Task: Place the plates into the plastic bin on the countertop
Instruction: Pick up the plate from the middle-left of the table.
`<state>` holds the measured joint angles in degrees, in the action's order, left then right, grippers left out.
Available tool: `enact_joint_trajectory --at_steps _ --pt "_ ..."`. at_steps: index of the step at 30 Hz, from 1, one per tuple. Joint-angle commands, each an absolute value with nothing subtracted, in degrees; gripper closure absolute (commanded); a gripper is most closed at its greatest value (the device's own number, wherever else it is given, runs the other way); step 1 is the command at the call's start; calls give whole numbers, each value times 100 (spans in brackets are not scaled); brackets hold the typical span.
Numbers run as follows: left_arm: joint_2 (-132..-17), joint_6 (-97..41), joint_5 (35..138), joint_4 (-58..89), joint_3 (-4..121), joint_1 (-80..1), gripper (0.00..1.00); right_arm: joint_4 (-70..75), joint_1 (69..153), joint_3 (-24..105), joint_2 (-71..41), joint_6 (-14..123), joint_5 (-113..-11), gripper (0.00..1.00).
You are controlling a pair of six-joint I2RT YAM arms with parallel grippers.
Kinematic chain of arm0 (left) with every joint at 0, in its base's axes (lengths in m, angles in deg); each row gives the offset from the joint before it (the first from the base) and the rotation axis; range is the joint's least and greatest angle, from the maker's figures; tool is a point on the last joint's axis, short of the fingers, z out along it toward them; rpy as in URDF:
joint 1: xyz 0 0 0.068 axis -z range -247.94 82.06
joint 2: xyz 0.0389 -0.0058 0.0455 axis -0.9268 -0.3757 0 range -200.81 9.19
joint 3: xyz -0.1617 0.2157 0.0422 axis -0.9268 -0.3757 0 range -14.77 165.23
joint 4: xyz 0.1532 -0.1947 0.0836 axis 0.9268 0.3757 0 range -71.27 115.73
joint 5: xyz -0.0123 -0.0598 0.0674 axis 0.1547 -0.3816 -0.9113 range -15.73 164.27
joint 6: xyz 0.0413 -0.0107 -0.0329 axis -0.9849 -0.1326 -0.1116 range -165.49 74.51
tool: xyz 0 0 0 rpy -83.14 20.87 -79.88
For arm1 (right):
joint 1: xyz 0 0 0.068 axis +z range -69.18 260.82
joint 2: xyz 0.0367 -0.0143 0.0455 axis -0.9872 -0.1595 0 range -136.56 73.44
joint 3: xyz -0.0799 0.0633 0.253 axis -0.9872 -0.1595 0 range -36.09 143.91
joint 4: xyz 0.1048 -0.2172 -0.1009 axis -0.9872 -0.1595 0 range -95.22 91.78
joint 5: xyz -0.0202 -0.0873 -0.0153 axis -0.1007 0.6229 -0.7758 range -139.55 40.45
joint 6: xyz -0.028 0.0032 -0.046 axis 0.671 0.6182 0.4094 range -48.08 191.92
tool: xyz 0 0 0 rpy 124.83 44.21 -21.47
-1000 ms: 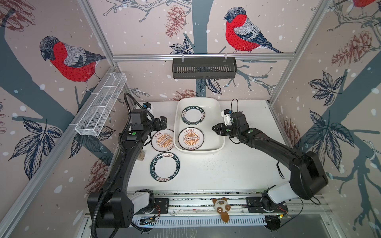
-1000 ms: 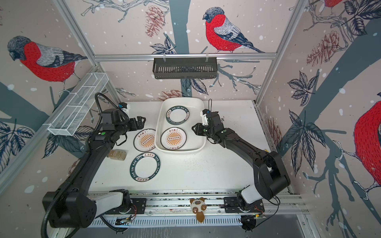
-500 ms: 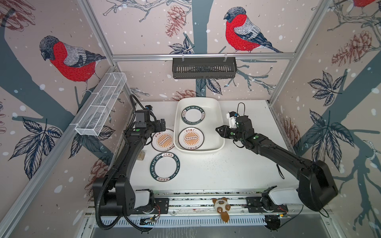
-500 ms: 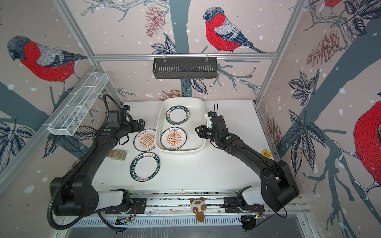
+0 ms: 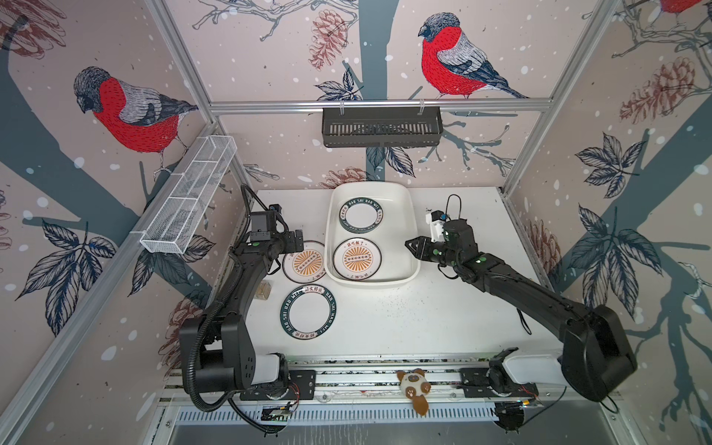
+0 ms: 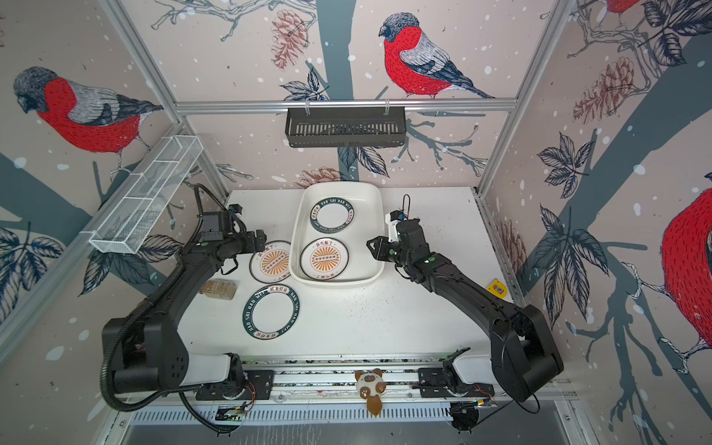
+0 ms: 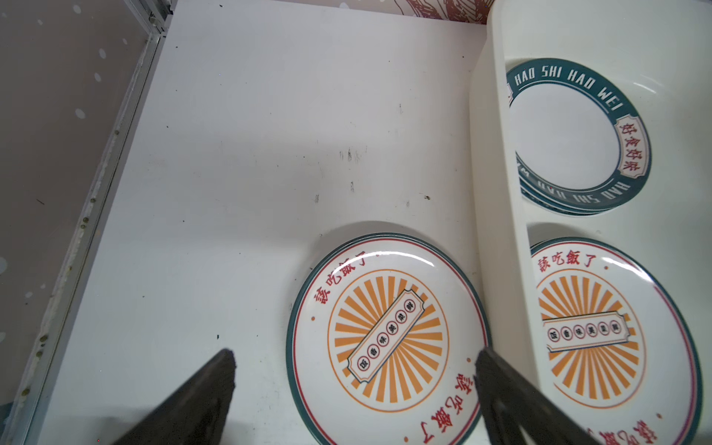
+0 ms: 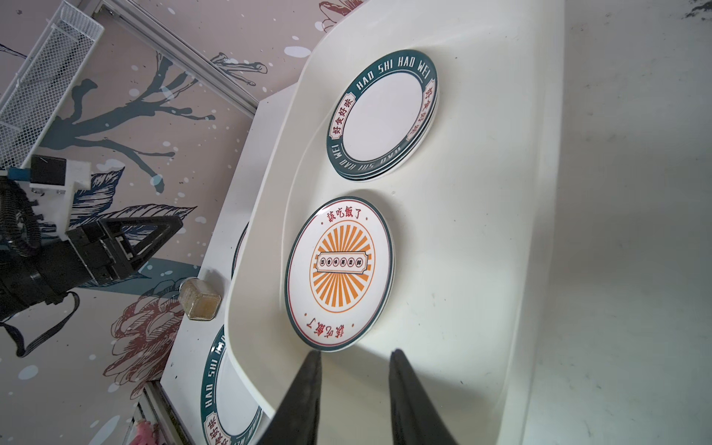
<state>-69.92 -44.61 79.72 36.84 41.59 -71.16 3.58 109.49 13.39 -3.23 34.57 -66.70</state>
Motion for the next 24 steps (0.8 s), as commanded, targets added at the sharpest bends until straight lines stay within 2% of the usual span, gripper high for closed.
enact_joint_trajectory --at_steps 1,5,12,24 --pt "-7208 -5054 7856 3478 4088 -7146 4 538 10945 1313 -330 3379 -6673 68" --pt "-7538 -5386 8268 3550 4203 -7350 5 520 10941 1288 -324 3373 -6656 68" --pt "-7778 -5758 8323 3865 4411 -7433 9 503 10939 1259 -241 3357 -6625 68" --pt "-7979 -5052 8878 4478 4526 -7774 10 504 10926 1248 -207 3342 -6687 68"
